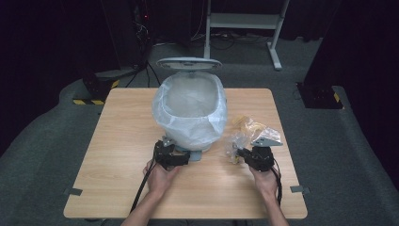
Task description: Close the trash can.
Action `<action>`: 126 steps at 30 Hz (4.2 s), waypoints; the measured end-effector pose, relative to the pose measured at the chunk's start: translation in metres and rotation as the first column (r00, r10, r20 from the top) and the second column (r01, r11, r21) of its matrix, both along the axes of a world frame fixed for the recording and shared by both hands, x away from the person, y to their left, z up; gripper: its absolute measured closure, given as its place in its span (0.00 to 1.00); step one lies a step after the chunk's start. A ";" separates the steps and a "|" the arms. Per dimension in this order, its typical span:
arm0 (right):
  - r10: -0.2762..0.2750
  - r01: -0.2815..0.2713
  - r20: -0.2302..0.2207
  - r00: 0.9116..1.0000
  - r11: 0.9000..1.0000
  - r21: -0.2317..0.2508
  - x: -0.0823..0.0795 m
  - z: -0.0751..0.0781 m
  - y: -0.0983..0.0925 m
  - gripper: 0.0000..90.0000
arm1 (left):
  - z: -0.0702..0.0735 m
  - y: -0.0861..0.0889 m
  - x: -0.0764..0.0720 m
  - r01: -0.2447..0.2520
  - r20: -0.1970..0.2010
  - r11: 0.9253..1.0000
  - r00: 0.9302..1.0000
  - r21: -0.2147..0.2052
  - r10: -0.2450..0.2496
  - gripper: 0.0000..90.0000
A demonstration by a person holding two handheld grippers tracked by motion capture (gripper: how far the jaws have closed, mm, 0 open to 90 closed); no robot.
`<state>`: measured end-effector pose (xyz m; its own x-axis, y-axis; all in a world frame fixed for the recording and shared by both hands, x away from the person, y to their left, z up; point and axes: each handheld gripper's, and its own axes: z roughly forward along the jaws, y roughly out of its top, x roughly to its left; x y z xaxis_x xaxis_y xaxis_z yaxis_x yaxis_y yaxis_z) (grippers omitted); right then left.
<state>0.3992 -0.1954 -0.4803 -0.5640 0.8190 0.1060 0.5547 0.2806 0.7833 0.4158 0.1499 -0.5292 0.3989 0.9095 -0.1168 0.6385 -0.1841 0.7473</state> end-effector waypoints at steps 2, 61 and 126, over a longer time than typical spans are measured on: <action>0.004 -0.004 -0.001 1.000 1.000 0.011 -0.001 0.002 -0.001 0.92 | 0.000 0.000 0.000 -0.001 0.001 1.000 1.000 0.001 0.001 0.07; 0.106 -0.119 0.106 0.989 0.986 0.121 -0.022 0.108 -0.023 0.93 | 0.000 0.000 0.000 -0.001 0.001 1.000 1.000 0.001 0.001 0.07; 0.318 -0.323 0.088 0.944 0.946 0.041 0.068 0.194 0.097 0.92 | 0.000 0.000 0.000 -0.001 0.002 1.000 1.000 0.001 0.001 0.07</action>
<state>0.4671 -0.0981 -0.2866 -0.8042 0.5877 0.0891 0.3777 0.3895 0.8400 0.4159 0.1501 -0.5292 0.3984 0.9100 -0.1148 0.6374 -0.1847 0.7481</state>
